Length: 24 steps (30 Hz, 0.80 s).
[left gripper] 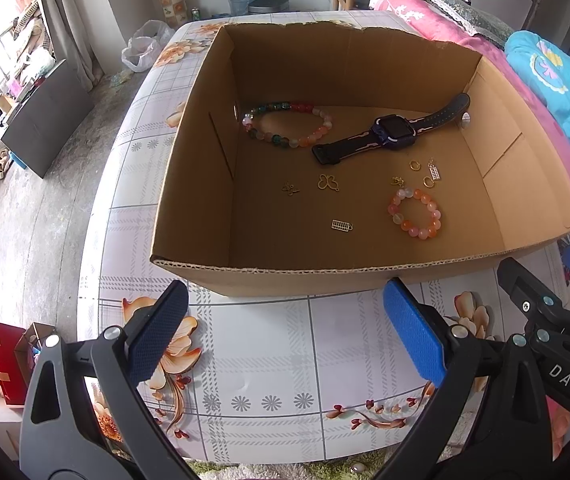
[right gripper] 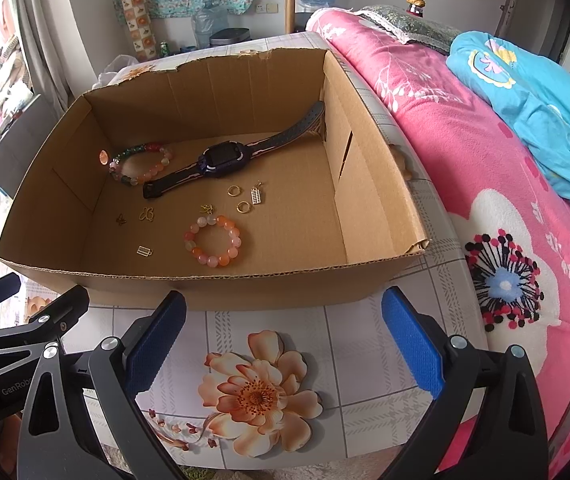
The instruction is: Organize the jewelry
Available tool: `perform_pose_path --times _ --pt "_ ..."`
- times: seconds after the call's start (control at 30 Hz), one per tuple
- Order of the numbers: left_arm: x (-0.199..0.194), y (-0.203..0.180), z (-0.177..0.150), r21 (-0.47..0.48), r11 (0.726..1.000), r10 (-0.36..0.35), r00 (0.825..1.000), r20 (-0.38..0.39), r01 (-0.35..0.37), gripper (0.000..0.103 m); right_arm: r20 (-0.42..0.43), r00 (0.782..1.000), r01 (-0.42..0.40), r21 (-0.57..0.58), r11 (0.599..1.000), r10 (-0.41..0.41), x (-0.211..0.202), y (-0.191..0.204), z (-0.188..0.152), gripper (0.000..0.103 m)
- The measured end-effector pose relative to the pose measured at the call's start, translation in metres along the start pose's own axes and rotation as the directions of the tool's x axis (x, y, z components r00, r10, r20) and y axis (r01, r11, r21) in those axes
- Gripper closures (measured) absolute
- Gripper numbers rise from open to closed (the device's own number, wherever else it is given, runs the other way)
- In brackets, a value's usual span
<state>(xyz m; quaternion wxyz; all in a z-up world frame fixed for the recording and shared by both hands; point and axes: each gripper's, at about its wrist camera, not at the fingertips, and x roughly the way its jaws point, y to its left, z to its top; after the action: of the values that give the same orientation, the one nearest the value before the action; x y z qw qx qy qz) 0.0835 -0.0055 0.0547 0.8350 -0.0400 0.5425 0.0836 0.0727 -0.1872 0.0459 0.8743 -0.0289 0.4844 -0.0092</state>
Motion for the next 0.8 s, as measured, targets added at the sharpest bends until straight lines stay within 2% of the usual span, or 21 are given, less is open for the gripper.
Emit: perform_pose_path --times 0.8 --pt "-0.0004 0.0006 0.0011 -0.002 1.0 -0.003 1.0 -0.003 0.003 0.009 0.0 1.0 0.007 0.004 1.0 -0.007 -0.0023 0.0026 0.0007 0.007"
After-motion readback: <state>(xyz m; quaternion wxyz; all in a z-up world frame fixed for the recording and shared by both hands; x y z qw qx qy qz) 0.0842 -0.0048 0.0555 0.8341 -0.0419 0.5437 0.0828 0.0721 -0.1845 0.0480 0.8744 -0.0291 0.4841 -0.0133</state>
